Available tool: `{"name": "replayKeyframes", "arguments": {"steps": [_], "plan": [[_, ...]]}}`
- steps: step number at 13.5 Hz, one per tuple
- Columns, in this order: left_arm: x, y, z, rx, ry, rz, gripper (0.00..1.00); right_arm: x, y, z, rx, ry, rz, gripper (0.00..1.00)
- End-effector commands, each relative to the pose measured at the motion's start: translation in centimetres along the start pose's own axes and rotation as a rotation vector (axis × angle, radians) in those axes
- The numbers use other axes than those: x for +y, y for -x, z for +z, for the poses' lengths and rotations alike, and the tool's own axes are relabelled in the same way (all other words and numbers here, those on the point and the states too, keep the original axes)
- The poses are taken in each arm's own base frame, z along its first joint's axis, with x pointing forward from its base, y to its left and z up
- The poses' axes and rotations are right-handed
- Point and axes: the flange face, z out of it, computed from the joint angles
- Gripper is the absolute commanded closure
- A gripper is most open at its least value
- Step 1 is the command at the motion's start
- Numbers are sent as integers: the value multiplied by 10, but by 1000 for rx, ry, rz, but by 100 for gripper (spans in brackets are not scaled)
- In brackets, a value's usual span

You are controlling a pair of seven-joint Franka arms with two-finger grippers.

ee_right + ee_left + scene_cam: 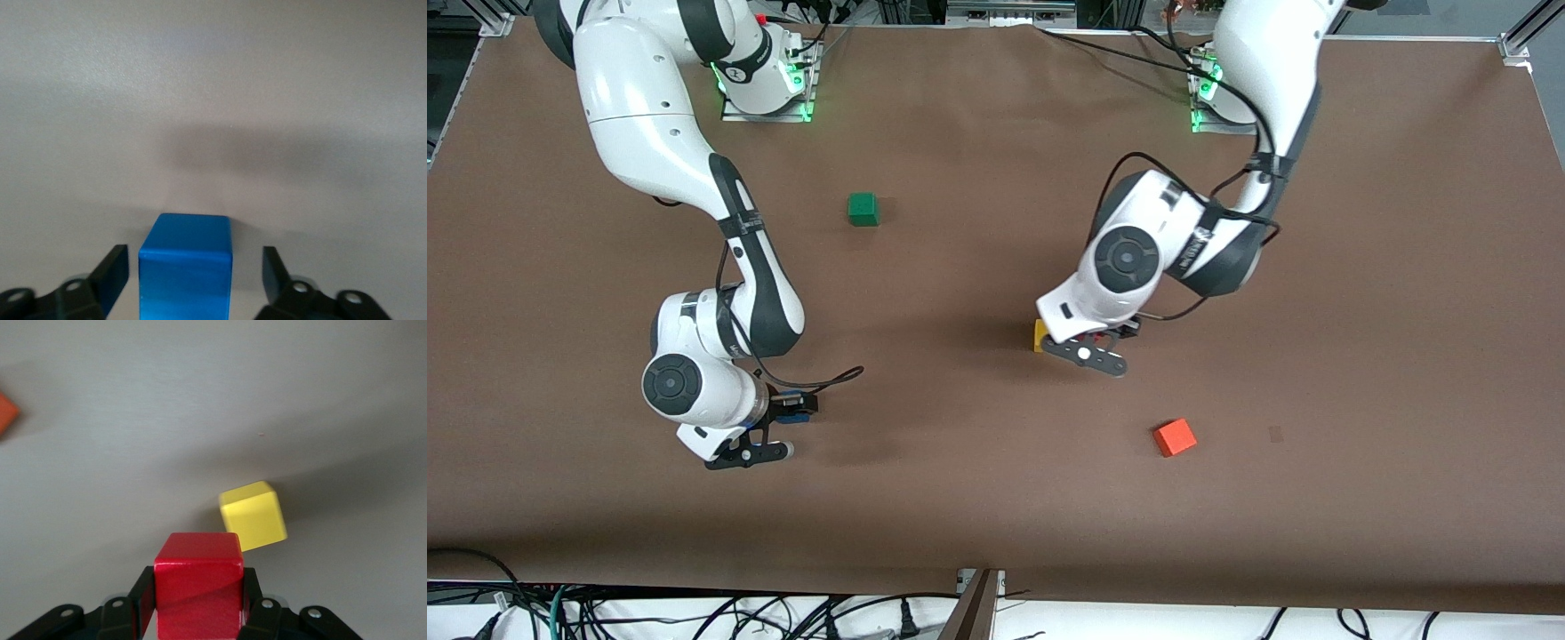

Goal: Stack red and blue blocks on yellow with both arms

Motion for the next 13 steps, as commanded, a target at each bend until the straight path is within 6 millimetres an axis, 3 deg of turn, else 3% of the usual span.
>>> {"name": "replayKeyframes", "arguments": {"steps": [1, 6, 8, 11, 13], "plan": [[26, 2, 18, 29, -20, -14, 100, 1, 2, 4, -13, -10, 12, 39], [38, 8, 32, 19, -25, -19, 100, -2, 5, 0, -55, -50, 28, 66], [38, 5, 32, 38, -20, -25, 100, -7, 1, -21, -56, -57, 20, 66], [34, 2, 28, 48, -18, -32, 100, -28, -8, -74, -62, -66, 95, 66], [32, 0, 27, 68, -11, -42, 100, -47, -6, -85, -80, -75, 122, 66]]}}
